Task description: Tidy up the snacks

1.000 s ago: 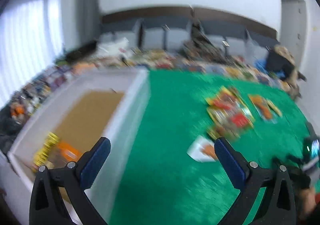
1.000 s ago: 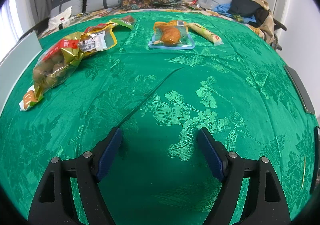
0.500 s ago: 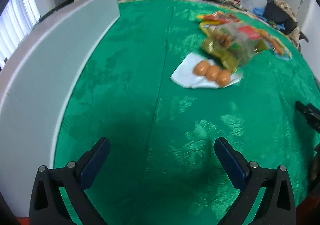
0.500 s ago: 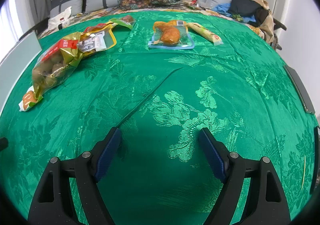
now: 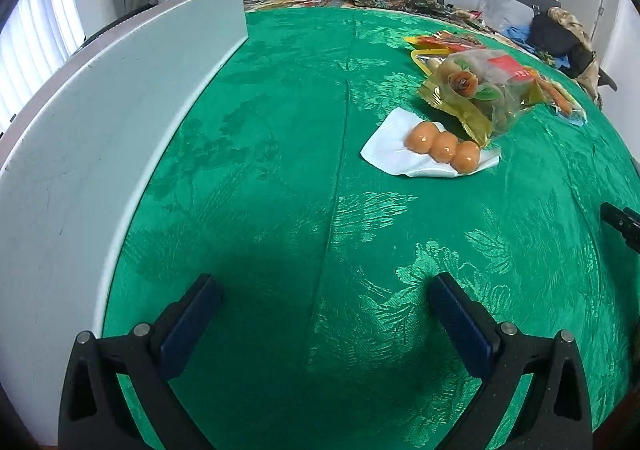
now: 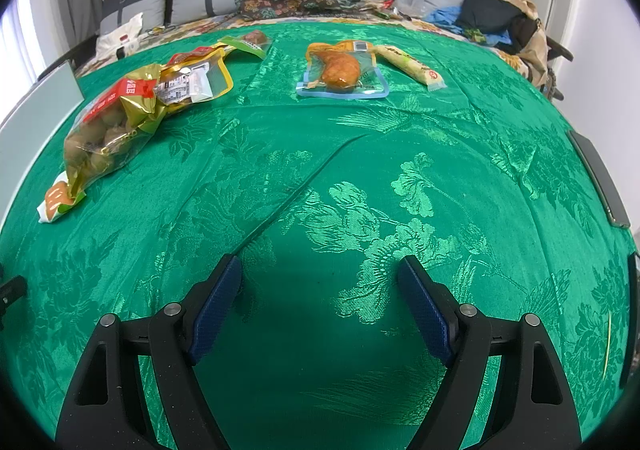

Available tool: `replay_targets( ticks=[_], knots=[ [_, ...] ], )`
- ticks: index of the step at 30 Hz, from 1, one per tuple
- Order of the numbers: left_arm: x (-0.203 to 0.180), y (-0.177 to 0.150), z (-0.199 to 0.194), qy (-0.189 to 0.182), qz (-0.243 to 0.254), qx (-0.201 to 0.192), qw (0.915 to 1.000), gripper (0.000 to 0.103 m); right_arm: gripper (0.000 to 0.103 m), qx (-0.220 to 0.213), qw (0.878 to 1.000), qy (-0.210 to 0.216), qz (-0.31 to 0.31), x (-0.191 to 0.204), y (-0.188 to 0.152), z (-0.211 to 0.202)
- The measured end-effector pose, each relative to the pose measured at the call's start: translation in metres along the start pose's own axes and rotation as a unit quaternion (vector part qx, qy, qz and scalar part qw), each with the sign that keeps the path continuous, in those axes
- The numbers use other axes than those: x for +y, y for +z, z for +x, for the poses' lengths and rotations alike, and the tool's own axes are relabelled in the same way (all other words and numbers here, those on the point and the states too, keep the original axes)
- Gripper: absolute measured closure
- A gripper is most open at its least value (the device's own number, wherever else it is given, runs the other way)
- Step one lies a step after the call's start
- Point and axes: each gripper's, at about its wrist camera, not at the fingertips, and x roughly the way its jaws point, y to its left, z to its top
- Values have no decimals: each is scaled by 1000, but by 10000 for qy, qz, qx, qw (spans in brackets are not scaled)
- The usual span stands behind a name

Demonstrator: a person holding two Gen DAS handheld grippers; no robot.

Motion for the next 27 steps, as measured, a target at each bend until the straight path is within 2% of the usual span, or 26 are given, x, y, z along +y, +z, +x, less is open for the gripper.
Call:
replay_targets(
  ticks=[10,13,16,18,21,24,27],
  knots=[
    [3,-3,10,10,-32,-86,10000,0,20,4,10000,2,1,0,0,0],
    [0,1,11,72,-134,124,9998,0,20,4,10000,2,1,0,0,0],
    [-3,6,11,111,-278,549,9980,0,20,5,10000,3,2,0,0,0],
    [-7,10,11,-97,-309,719,9969,0,19,6,10000,4,1,0,0,0],
    [-11,20,10,-680,-556,812,9928,0,19,7,10000,14,4,-1,0,1],
    [-19,35,16,-883,-718,902,9894,0,19,8,10000,16,7,-1,0,1],
    [-35,61,23,-915,-693,854,9897,0,19,9,10000,16,6,-1,0,1]
  ],
)
